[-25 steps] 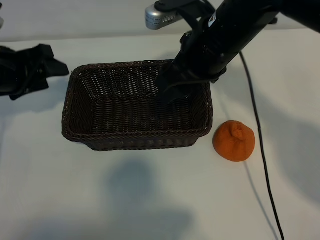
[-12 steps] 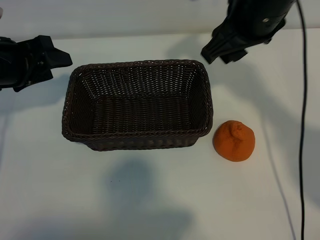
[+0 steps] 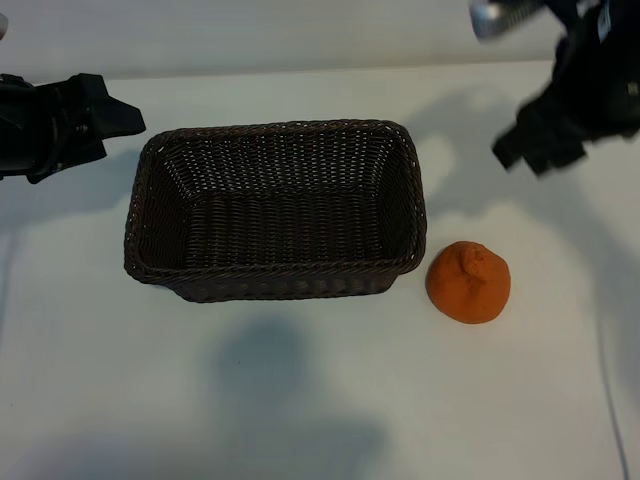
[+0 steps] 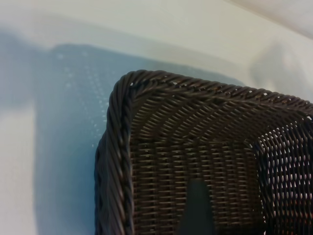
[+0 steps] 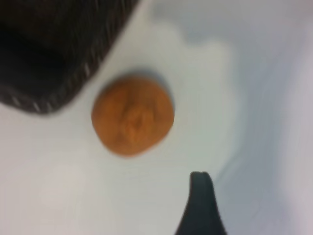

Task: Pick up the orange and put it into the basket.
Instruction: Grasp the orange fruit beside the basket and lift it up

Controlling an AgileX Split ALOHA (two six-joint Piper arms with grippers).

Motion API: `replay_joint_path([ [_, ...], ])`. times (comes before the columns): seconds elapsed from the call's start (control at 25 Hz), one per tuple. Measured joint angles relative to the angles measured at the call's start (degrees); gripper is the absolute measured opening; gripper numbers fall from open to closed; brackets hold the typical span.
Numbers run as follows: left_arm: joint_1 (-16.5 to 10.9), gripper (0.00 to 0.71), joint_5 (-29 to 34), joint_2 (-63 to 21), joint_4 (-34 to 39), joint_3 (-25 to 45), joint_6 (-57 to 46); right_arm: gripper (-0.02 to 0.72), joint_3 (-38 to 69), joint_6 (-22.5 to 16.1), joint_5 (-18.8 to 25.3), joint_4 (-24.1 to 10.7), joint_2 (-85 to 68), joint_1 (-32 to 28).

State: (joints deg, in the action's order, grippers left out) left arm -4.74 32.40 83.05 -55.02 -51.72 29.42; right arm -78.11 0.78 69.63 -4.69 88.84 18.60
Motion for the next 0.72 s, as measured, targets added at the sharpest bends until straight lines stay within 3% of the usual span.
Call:
replay_joint_path([
  [0.28,0.0,0.596,0.06,0.0,0.0,0.0,-0.06,0.598,9.46,3.25,-7.72,6.96,0.0,-0.25],
  [0.52,0.0,0.596,0.12,0.0,0.0,0.0,-0.02,0.599,11.96,14.57,-11.51,15.63,0.12,-0.31],
  [0.72,0.0,0.596,0.31,0.0,0.0,0.0,0.04,0.598,12.46,20.38,-13.01,17.03,2.44,-0.31],
])
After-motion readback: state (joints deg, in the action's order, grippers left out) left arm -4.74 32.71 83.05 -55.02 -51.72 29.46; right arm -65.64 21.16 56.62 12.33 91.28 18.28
